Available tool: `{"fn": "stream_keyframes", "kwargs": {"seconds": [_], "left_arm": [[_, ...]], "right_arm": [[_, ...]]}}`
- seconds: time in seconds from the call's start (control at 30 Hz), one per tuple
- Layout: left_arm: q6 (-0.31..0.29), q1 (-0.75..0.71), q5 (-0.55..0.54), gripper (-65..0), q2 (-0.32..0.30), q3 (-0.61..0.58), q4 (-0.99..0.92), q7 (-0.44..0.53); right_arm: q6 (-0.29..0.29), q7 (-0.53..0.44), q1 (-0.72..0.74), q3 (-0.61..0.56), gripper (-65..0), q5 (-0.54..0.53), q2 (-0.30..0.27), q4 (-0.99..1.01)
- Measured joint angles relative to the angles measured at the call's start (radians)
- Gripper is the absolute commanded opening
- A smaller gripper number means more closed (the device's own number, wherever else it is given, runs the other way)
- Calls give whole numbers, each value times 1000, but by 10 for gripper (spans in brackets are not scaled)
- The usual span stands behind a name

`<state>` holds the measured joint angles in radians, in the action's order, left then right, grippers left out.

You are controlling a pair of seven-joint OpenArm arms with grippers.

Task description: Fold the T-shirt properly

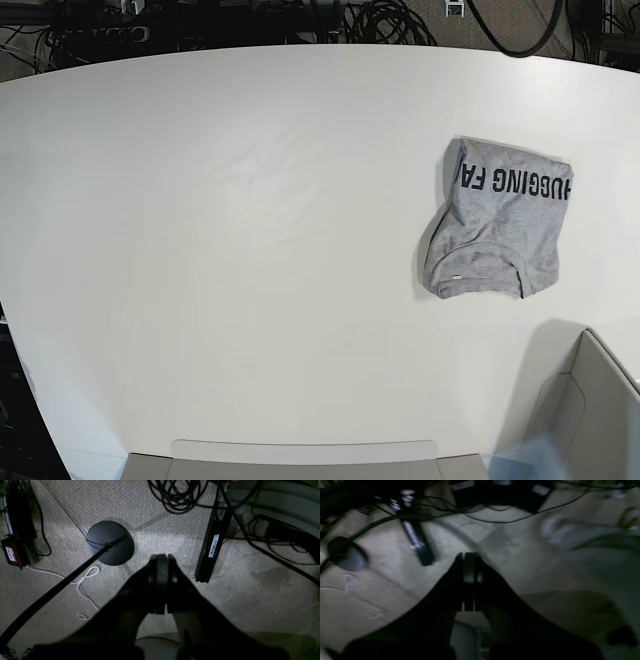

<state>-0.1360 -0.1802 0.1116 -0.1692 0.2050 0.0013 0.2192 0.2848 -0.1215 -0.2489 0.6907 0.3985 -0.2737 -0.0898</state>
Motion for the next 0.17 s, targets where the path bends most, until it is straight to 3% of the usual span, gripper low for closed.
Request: {"fn": "stream_keyframes", "kwargs": {"seconds": [0.17], "left_arm": [[0,6,0,-650,14,0,0,0]], "right_arm": [[-24,0,19,0,-650,80,29,2]]}}
